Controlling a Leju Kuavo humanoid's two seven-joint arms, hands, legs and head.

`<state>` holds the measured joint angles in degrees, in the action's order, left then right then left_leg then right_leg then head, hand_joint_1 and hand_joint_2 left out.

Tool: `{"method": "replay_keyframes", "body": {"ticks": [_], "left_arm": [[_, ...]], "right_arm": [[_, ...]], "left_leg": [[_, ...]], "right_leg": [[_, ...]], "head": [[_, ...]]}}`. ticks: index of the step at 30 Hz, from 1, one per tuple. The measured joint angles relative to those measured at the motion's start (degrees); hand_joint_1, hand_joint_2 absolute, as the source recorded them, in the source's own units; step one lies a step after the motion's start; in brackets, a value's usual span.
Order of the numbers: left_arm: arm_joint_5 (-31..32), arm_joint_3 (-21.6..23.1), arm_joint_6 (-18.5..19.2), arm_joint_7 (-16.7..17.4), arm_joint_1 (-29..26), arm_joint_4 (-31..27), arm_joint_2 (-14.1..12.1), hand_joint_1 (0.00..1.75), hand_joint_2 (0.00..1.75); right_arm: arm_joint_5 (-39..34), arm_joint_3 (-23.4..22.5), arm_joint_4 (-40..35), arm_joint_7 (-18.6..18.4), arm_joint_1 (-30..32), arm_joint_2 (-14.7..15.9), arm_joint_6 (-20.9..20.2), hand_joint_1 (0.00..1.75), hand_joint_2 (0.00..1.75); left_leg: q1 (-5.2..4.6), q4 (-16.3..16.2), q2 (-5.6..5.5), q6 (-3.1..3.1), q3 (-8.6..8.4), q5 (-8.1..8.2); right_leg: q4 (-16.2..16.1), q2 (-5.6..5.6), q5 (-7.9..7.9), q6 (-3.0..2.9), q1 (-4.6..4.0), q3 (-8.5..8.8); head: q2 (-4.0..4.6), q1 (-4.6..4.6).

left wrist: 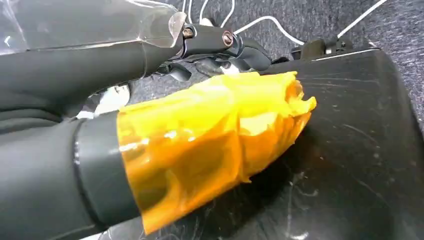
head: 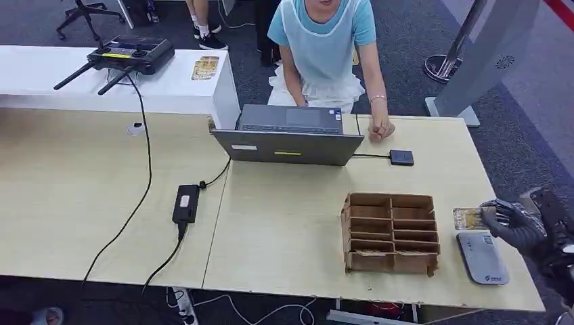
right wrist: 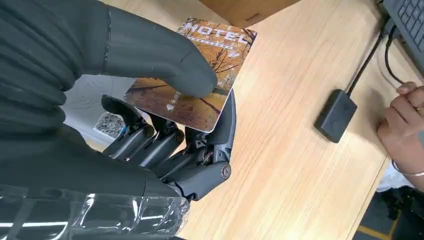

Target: Pass the card to the sensor for recognition and then transmit it.

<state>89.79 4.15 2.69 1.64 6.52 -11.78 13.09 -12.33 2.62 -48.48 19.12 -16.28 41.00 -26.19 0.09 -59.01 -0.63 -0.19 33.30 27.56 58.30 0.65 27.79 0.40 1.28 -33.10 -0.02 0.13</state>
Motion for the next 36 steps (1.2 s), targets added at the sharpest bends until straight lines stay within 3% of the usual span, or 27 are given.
{"method": "replay_keyframes", "body": {"ticks": [8, 20, 27, 36], "left_arm": [[-0.33, 4.09, 0.70, -1.90, 0.44, 0.00, 0.00, 0.00, 0.00], [-0.13, 5.68, 1.46, -2.95, 0.66, 0.00, 0.20, 0.00, 0.00], [-0.09, 10.34, 1.70, -4.18, 1.06, 0.00, 0.31, 0.00, 0.00], [-0.09, 18.09, 2.29, -6.65, 1.55, 0.00, 0.44, 0.00, 0.00]], "right_arm": [[0.57, -2.84, -0.04, -0.55, 1.91, 0.61, -0.81, 1.75, 1.75], [2.19, -3.91, -0.02, -1.22, 0.91, 0.61, 0.59, 1.75, 1.75], [5.73, -3.80, 0.59, -1.66, -2.40, -0.94, 5.09, 1.75, 1.75], [6.89, -3.71, 1.81, -0.90, -4.60, -3.19, 6.10, 1.75, 1.75]], "left_leg": [[0.00, 0.00, 0.05, 0.02, 0.01, 0.02], [0.00, 0.00, 0.01, 0.03, 0.04, 0.01], [0.00, 0.00, 0.00, 0.02, 0.03, 0.00], [0.00, 0.00, -0.02, 0.02, 0.05, 0.00]], "right_leg": [[0.00, -0.03, 0.01, 0.01, 0.00, 0.00], [0.00, 0.01, 0.01, 0.01, 0.00, 0.02], [0.01, 0.01, 0.00, 0.01, 0.00, 0.02], [0.02, 0.04, 0.01, 0.01, 0.00, 0.02]], "head": [[0.02, 0.00], [0.00, -0.02], [0.02, 0.00], [0.00, 0.00]]}}
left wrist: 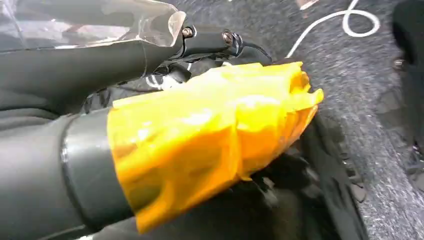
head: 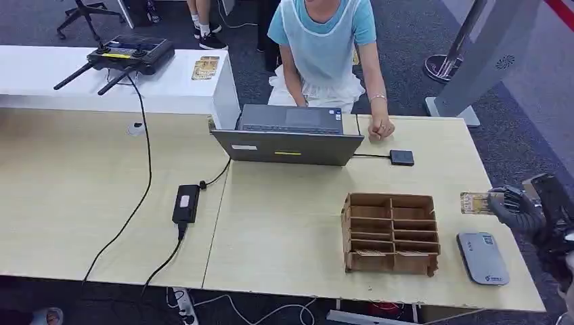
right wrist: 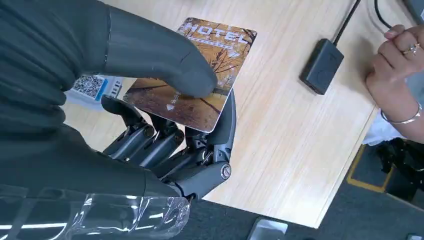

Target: Pass the card to the sensor for recognition and then transmit it.

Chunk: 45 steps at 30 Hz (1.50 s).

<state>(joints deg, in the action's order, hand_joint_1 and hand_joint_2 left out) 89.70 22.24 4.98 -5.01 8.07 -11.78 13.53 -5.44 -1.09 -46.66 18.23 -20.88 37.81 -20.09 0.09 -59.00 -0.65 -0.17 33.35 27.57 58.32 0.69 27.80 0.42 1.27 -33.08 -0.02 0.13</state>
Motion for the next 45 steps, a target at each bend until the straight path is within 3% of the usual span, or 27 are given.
{"method": "replay_keyframes", "body": {"ticks": [12, 23, 45], "left_arm": [[-0.11, 9.13, 0.24, -3.26, 1.02, 0.00, -0.41, 0.00, 0.00], [-0.92, 14.00, 0.90, -5.07, 2.12, 0.00, -0.79, 0.00, 0.00], [-4.24, 14.43, 4.46, -5.70, 2.26, -0.02, -1.07, 0.00, 0.00]], "right_arm": [[0.55, 0.00, 0.72, 0.28, -1.46, -1.31, 1.09, 1.75, 1.75], [0.70, -0.46, 0.85, 1.51, -0.59, -2.12, 3.08, 1.75, 1.75], [1.03, -5.79, -1.55, 1.57, 4.30, -2.36, 2.78, 1.75, 1.75]], "left_leg": [[0.00, 0.00, -0.01, 0.00, 0.03, 0.00], [0.01, 0.00, -0.14, 0.00, 0.06, 0.00], [0.00, 0.00, -0.30, 0.06, 0.12, -0.04]], "right_leg": [[0.01, 0.03, 0.00, 0.00, 0.00, 0.00], [0.00, 0.14, 0.00, 0.00, -0.01, -0.01], [-0.01, 0.32, 0.01, 0.01, 0.00, -0.01]], "head": [[0.02, 0.00], [0.02, 0.00], [0.02, 0.00]]}}
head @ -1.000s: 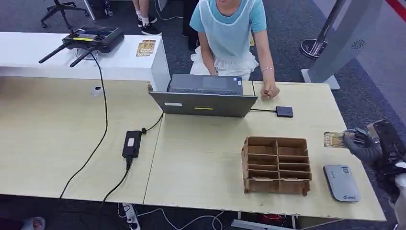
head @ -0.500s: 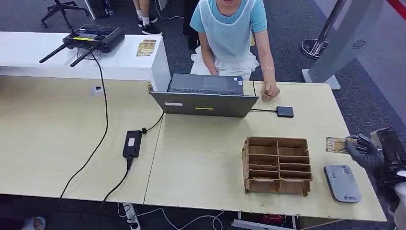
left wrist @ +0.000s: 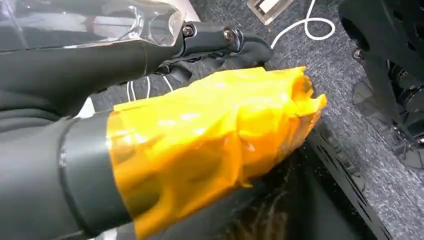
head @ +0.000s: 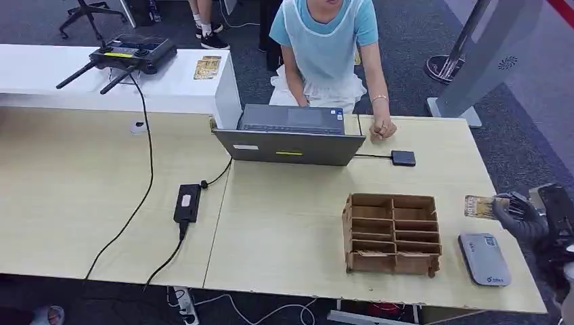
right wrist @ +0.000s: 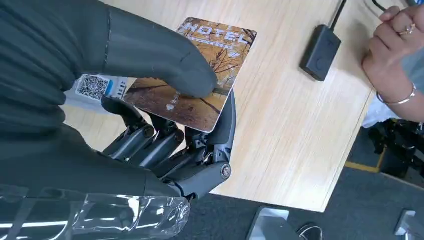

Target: Pass the card to the sensor for recognition and then transmit it.

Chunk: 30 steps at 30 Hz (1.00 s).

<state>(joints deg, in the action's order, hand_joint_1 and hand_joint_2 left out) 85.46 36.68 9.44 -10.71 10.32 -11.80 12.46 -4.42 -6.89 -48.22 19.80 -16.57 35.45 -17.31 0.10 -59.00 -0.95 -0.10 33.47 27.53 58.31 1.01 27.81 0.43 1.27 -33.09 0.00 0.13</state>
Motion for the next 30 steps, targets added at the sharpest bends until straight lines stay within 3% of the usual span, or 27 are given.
{"method": "replay_keyframes", "body": {"ticks": [12, 18, 23, 30], "left_arm": [[-0.59, -0.11, 0.15, 0.18, -0.11, 0.02, -0.04, 0.00, 0.00], [-4.29, -1.18, 0.55, 1.03, -0.84, 0.00, -0.33, 0.00, 0.00], [-12.64, -6.45, 1.22, 3.70, -1.85, 0.00, -0.48, 0.00, 0.00], [-17.35, -14.36, 1.40, 5.33, -2.57, 0.00, -0.28, 0.00, 0.00]], "right_arm": [[-0.20, -2.21, -0.15, -0.15, 1.97, 0.00, 0.55, 1.75, 1.75], [-1.27, -5.60, -1.97, 0.90, 6.23, 0.00, 0.35, 1.75, 1.75], [-0.85, -9.88, -4.94, 0.55, 10.55, -0.26, -1.27, 1.75, 1.75], [0.59, -15.14, -7.04, 0.85, 14.47, -1.62, -2.58, 1.75, 1.75]], "left_leg": [[0.00, 0.00, 0.01, 0.00, -0.02, 0.00], [0.00, 0.01, -0.01, 0.01, 0.01, 0.01], [0.00, 0.02, 0.00, 0.05, 0.00, 0.04], [0.00, 0.03, 0.13, 0.07, -0.04, 0.06]], "right_leg": [[0.00, -0.01, 0.00, 0.00, 0.00, 0.00], [0.00, 0.04, 0.02, 0.00, 0.00, 0.01], [-0.02, 0.05, 0.06, 0.04, 0.00, 0.01], [-0.01, -0.03, 0.06, 0.04, 0.00, 0.05]], "head": [[0.00, 0.00], [0.00, 0.00], [0.00, -0.02], [-0.02, -0.02]]}}
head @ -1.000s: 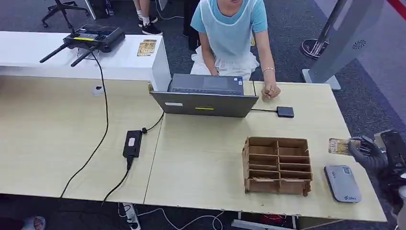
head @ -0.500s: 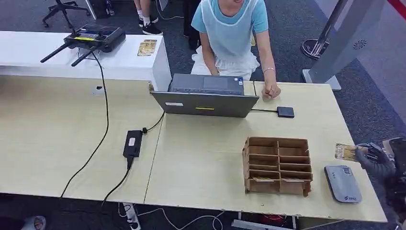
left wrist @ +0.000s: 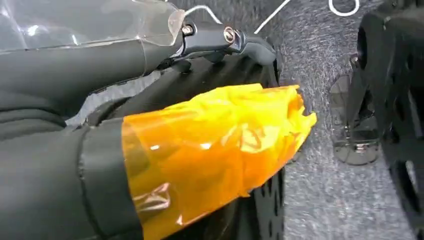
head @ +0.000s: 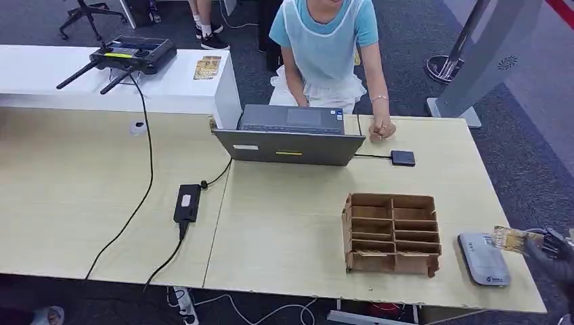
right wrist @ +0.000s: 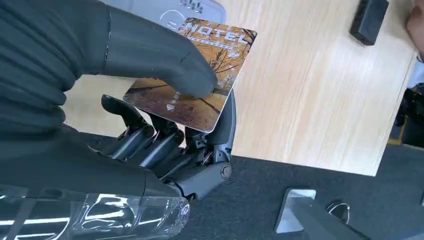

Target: Pass the card to the sensor for recognition and then transmit it.

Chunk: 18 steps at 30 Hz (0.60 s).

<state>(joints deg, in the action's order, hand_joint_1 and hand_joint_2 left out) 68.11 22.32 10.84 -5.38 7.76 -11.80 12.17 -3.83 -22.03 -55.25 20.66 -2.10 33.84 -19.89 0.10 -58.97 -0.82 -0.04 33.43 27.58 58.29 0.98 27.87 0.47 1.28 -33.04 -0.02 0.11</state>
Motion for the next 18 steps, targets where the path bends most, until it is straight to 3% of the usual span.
{"method": "replay_keyframes", "body": {"ticks": [4, 7, 14, 18], "left_arm": [[-1.30, -2.12, 0.00, 0.39, -0.15, 0.00, 0.07, 0.00, 0.00], [-7.50, -5.72, -0.48, 2.66, -0.16, 0.00, 0.30, 0.00, 0.00], [-27.55, -22.72, -7.61, 9.97, -0.46, 0.00, 1.79, 0.00, 0.00], [-31.63, -30.89, -9.75, 11.37, -0.66, -0.09, 2.40, 0.00, 0.00]], "right_arm": [[0.59, -1.35, -0.48, 0.04, 0.75, -0.68, -0.19, 1.75, 1.75], [1.44, -3.17, -1.20, 0.85, 2.21, -1.53, -1.53, 1.75, 1.75], [5.75, -11.24, -8.99, 1.33, 8.77, -5.71, -8.62, 1.75, 1.75], [8.18, -15.13, -14.10, 0.83, 11.40, -8.79, -11.00, 1.75, 1.75]], "left_leg": [[0.00, 0.00, 0.13, 0.00, -0.09, 0.00], [0.00, 0.00, 0.12, 0.04, -0.13, 0.02], [0.00, 0.04, 0.17, 0.04, -0.12, 0.12], [0.00, 0.06, 0.39, 0.00, -0.15, 0.17]], "right_leg": [[0.00, -0.10, 0.00, 0.00, 0.00, 0.01], [0.00, -0.07, 0.00, 0.00, 0.00, 0.05], [0.00, -0.10, 0.04, -0.02, -0.01, 0.06], [0.00, -0.22, 0.09, 0.01, -0.01, 0.07]], "head": [[0.02, 0.00], [0.02, 0.02], [0.00, 0.04], [0.02, 0.13]]}}
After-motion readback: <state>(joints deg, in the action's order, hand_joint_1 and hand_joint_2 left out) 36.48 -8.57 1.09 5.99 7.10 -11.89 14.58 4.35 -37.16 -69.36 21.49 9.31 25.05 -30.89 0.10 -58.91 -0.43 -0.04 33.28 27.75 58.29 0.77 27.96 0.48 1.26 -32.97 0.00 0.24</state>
